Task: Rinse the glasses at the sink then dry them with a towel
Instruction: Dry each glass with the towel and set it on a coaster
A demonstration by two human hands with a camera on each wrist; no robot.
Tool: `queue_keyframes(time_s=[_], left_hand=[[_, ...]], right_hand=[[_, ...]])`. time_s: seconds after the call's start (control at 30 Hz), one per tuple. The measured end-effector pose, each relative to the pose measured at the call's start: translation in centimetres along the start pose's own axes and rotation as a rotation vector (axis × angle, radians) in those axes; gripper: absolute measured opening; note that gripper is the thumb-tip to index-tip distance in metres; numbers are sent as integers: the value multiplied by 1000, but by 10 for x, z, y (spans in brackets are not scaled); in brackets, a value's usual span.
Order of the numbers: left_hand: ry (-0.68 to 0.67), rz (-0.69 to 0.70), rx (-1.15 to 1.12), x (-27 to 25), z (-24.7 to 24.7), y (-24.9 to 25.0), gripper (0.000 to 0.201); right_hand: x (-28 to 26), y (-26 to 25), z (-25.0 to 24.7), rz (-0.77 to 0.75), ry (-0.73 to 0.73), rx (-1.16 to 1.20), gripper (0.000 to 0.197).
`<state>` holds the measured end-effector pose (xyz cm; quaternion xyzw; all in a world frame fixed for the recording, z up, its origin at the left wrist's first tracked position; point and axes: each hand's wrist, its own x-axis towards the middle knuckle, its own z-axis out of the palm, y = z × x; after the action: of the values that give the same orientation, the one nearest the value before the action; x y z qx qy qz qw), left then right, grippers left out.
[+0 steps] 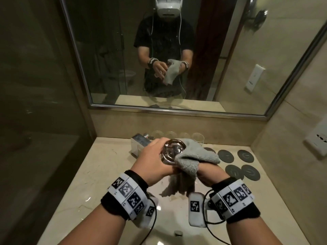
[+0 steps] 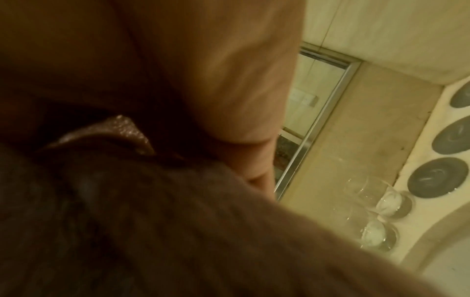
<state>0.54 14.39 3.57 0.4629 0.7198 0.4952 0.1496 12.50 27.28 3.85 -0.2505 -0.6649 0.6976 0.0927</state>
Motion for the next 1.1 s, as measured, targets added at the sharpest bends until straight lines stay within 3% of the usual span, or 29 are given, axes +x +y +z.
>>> queue_keyframes(time_s=[0.1, 0.23, 0.33, 0.47, 0.6, 0.67, 0.8, 0.93, 1.03, 1.1], left_hand=[[-49, 36, 183, 1, 3, 3, 67], [-121, 42, 249, 2, 8, 2, 68], [-164, 2, 285, 5, 11, 2, 57], [-131, -39, 337, 6, 14, 2, 50], [-67, -23, 380, 10, 13, 7, 68], [-48, -66, 314, 14, 11, 7, 80], [-99, -190, 101, 19, 11, 13, 91], [-75, -250, 142, 28, 18, 27, 61], [-109, -379, 200, 38, 22, 39, 58], [-111, -551, 131, 46, 24, 43, 62]], right_hand=[[0, -1, -5, -112, -92, -95, 29], [0, -2, 2, -149, -146, 1, 34], [1, -3, 7, -147, -92, 79, 37], [5, 4, 12, -124, 24, 188, 23], [8, 10, 11, -57, 69, 389, 31], [7, 14, 6, -27, 46, 514, 32], [5, 19, 0, -114, 62, 621, 27], [-1, 30, -2, -170, 22, 438, 35], [-11, 31, -6, -361, 63, 317, 26], [-12, 31, -8, -520, 41, 314, 33]])
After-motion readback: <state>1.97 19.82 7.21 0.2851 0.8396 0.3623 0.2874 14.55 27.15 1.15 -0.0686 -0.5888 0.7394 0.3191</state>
